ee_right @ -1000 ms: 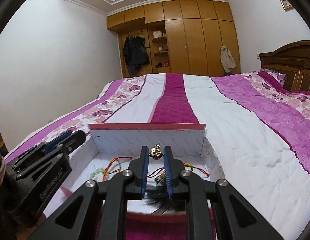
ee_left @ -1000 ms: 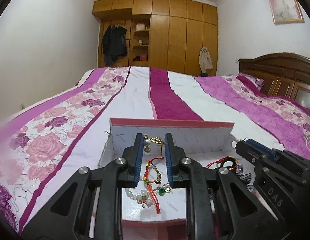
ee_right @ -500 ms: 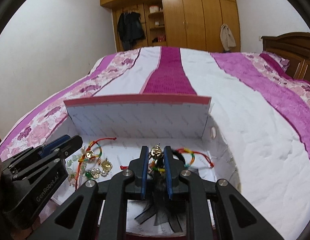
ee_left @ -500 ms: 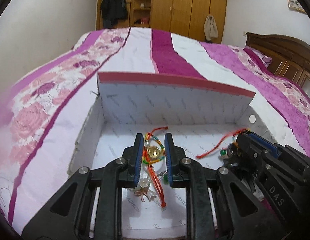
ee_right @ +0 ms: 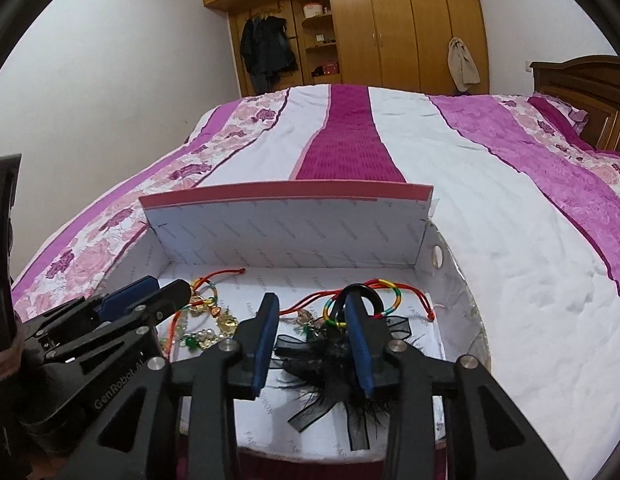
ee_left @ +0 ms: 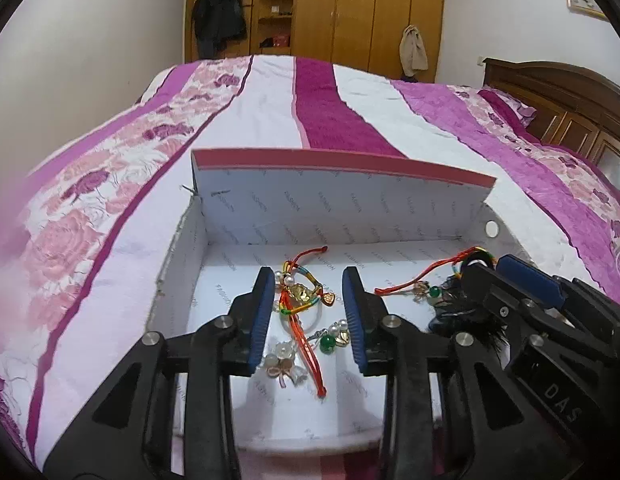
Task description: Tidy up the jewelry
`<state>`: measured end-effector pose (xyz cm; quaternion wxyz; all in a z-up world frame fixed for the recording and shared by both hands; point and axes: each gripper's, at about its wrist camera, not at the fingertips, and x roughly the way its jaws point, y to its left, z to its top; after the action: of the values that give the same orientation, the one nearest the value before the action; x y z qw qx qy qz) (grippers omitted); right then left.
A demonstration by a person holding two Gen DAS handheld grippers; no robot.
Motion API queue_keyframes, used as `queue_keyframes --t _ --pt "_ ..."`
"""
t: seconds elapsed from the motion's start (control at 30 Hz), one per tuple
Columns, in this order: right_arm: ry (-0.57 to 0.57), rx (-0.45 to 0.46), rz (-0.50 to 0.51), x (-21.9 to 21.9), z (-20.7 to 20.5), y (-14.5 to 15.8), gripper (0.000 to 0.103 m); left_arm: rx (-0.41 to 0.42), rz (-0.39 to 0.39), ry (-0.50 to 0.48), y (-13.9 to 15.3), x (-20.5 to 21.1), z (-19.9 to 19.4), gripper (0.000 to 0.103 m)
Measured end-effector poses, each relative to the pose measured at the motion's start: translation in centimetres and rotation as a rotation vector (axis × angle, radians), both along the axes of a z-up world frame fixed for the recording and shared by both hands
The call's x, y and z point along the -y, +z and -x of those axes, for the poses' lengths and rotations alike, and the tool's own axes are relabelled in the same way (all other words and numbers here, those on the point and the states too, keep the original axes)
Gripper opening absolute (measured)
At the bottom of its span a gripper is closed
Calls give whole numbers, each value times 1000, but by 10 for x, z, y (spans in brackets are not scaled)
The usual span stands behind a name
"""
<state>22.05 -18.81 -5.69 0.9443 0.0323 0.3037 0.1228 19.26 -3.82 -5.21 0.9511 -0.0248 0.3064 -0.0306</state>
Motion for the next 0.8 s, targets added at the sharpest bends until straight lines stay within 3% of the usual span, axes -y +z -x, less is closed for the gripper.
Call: queue_keyframes --t 0.5,0.8 --pt "1 111 -62 7 61 37 54 126 -7 -5 37 -4 62 42" --pt "2 149 -64 12 110 50 69 187 -14 8 54 -9 102 71"
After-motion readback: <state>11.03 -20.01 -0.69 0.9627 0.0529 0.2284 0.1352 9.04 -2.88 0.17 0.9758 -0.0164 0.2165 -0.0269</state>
